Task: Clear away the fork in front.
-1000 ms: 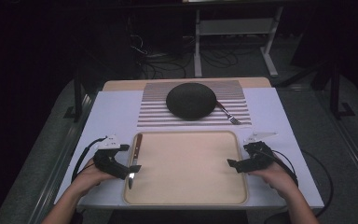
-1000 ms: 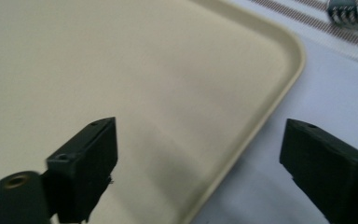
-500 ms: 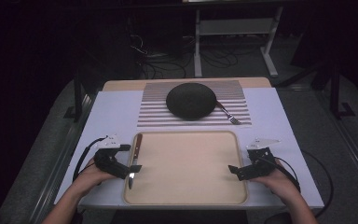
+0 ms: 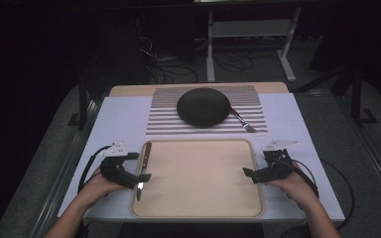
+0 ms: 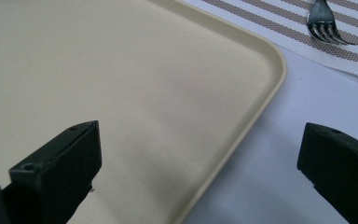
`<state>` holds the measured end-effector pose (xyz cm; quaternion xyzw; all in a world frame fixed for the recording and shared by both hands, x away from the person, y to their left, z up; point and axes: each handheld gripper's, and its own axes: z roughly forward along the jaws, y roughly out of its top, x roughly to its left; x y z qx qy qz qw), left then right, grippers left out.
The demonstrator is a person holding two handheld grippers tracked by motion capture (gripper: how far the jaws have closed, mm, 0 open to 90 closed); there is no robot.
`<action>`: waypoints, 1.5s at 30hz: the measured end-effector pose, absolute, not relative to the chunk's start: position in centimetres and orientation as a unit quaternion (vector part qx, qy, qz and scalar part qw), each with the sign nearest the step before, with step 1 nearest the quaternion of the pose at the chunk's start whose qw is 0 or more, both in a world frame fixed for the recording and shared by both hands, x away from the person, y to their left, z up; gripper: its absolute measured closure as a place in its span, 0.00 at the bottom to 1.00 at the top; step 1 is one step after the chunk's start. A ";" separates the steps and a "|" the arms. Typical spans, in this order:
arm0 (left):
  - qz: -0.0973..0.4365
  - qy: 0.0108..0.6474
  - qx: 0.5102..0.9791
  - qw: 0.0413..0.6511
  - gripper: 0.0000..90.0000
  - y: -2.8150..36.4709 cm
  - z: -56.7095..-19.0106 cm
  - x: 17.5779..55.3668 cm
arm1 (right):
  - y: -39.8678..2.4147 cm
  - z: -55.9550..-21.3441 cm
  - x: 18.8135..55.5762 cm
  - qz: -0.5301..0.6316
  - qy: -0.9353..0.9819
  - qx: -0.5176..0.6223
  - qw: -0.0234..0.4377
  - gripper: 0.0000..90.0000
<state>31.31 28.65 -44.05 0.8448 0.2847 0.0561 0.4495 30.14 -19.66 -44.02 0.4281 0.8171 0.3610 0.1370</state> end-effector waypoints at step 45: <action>0.047 0.283 0.843 0.456 0.00 28.8 -44.1 31.4 | -18.1 -40.5 42.1 0.304 0.843 0.423 0.135 0.10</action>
